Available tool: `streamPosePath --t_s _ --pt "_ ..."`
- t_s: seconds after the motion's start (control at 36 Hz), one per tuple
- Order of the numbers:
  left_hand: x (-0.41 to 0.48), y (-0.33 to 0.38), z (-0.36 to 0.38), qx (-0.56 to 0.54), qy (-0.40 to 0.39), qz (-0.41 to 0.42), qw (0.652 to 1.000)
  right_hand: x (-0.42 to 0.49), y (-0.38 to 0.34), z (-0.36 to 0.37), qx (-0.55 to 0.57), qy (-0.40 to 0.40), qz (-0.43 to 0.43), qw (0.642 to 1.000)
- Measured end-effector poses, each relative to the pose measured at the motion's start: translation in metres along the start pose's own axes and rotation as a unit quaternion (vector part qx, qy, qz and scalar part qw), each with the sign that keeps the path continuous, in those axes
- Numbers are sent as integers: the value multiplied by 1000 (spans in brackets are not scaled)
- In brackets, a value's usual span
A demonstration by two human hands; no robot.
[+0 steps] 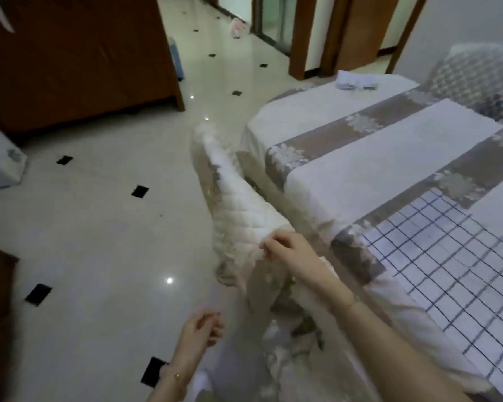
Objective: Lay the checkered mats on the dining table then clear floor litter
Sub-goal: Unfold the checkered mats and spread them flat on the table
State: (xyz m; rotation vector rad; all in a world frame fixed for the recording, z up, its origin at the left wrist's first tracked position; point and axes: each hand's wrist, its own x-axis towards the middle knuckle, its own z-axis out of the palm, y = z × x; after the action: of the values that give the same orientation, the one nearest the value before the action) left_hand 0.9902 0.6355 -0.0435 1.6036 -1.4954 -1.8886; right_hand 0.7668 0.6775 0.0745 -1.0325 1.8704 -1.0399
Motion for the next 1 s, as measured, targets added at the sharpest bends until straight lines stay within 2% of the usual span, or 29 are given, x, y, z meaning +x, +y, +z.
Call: streamPosePath --t_s 0.08,0.17,0.28,0.33,0.42,0.53,0.64,0.72,0.89,1.0 --pt "-7 -64 -61 -14 49 -127 991 16 -27 59 -96 -94 -25 991" --pt "-22 -109 -116 -38 98 -217 970 34 -37 119 -140 -170 -21 975" --pt "-33 -144 -172 -51 176 -284 941 62 -2 191 -181 -220 53 957" --pt "-33 -147 -192 -60 186 -297 935 67 24 213 -180 -229 109 951" --pt "-18 -130 -219 -61 154 -293 942 63 59 229 -154 -220 207 941" --pt "27 -84 -249 -59 145 -219 963 62 87 233 -123 -203 319 917" --pt "83 -20 -271 -81 138 -123 980 84 97 237 -123 -183 362 906" --pt "131 15 -286 -90 133 -92 983 112 96 243 -104 -157 366 911" --pt "211 52 -312 -98 131 -132 978 209 79 253 -138 -178 355 908" --pt "244 56 -332 -52 108 -180 976 295 38 266 -86 -187 378 903"
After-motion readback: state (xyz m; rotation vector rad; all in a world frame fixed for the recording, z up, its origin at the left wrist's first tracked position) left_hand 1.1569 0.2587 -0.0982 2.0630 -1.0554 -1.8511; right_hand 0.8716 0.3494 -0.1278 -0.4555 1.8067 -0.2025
